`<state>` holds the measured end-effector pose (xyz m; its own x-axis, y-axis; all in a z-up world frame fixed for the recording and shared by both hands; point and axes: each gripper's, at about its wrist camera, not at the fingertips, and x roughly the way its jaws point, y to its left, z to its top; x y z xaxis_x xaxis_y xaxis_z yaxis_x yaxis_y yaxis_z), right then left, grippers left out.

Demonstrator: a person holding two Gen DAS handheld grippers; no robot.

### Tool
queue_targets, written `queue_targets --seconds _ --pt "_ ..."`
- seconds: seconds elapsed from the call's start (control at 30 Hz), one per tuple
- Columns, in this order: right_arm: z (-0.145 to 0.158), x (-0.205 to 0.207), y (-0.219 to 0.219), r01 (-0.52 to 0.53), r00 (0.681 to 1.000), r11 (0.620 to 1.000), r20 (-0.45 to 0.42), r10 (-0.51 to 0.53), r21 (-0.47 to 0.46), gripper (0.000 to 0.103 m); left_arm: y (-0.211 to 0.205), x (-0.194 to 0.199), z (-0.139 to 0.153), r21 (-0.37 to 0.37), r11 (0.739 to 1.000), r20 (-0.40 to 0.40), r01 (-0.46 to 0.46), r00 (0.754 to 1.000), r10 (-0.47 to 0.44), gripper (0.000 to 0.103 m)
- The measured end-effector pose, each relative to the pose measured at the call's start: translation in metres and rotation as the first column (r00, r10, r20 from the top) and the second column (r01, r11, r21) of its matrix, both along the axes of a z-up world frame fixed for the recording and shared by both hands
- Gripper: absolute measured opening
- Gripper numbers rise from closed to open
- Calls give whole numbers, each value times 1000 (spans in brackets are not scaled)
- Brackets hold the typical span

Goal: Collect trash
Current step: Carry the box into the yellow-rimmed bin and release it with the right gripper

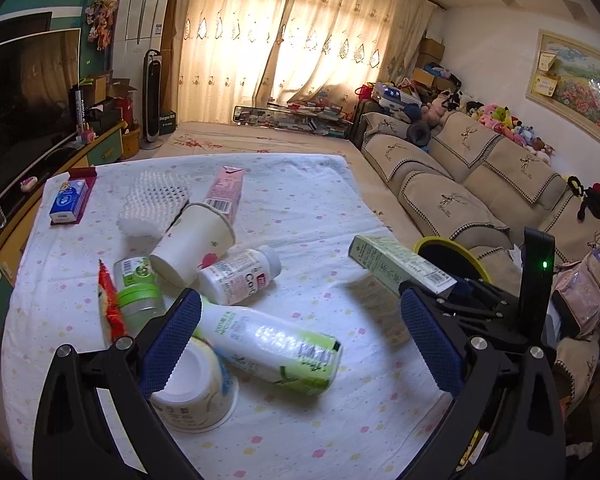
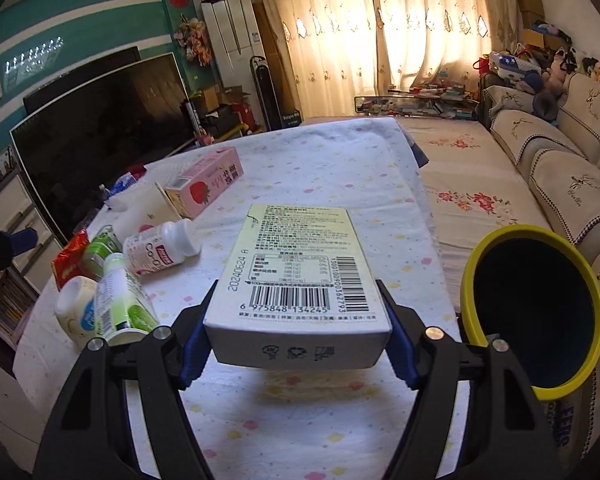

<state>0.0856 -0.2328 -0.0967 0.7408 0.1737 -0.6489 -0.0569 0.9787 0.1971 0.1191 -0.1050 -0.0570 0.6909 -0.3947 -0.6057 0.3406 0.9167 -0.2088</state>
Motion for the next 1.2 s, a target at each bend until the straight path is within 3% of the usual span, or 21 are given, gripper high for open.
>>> queue_targets --seconds 0.2,0.57,0.87,1.2 --pt "6 -7 -10 -1 999 999 43 -1 38 68 -10 4 7 -51 998 19 -29 999 30 98" --pt "35 -24 -67 96 984 992 146 -106 77 68 -58 7 17 9 1000 60 -4 998 4 98" --pt "27 -31 -111 207 966 974 138 -218 91 68 -83 7 16 40 999 62 26 998 -28 98" --pt "25 -32 -136 275 951 958 126 -284 80 68 -83 6 14 27 999 60 23 998 -25 98"
